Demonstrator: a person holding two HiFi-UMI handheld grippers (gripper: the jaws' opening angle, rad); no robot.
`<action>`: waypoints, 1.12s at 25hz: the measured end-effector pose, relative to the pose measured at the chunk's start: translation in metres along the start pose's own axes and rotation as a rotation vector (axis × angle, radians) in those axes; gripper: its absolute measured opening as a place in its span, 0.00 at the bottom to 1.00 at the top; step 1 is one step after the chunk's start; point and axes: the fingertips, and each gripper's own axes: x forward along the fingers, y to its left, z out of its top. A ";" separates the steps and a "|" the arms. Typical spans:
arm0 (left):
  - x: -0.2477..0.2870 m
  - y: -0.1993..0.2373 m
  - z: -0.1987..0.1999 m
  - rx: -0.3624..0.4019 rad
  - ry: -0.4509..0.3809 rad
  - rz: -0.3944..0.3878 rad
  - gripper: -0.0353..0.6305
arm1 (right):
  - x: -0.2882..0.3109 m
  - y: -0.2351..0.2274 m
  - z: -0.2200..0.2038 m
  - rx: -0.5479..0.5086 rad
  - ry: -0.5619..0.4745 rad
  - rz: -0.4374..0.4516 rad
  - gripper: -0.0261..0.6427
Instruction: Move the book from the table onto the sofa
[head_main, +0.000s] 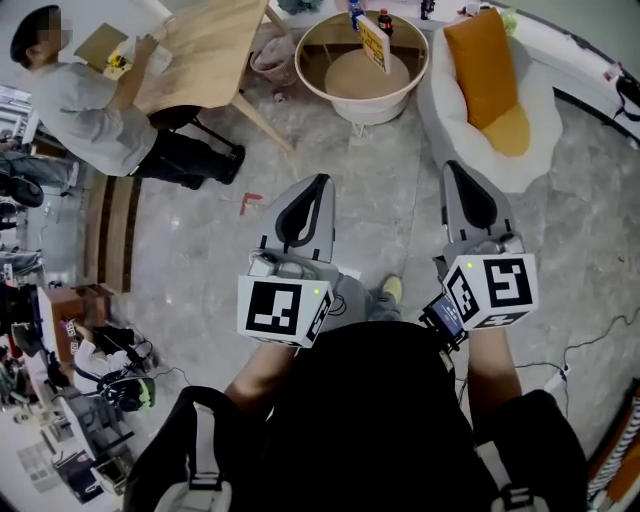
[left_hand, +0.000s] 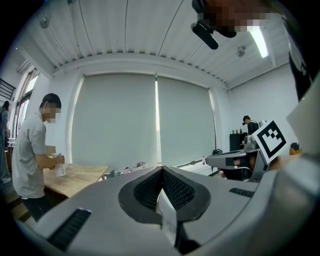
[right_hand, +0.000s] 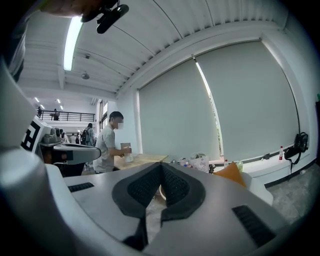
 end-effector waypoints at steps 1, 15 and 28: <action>0.001 0.001 0.000 0.003 -0.002 0.001 0.07 | 0.002 0.000 0.000 0.001 -0.001 -0.002 0.05; 0.021 -0.001 0.011 0.028 -0.065 -0.029 0.07 | 0.018 -0.005 0.019 -0.029 -0.049 -0.023 0.05; 0.092 0.038 0.018 0.000 -0.088 -0.087 0.07 | 0.083 -0.025 0.039 -0.049 -0.053 -0.078 0.05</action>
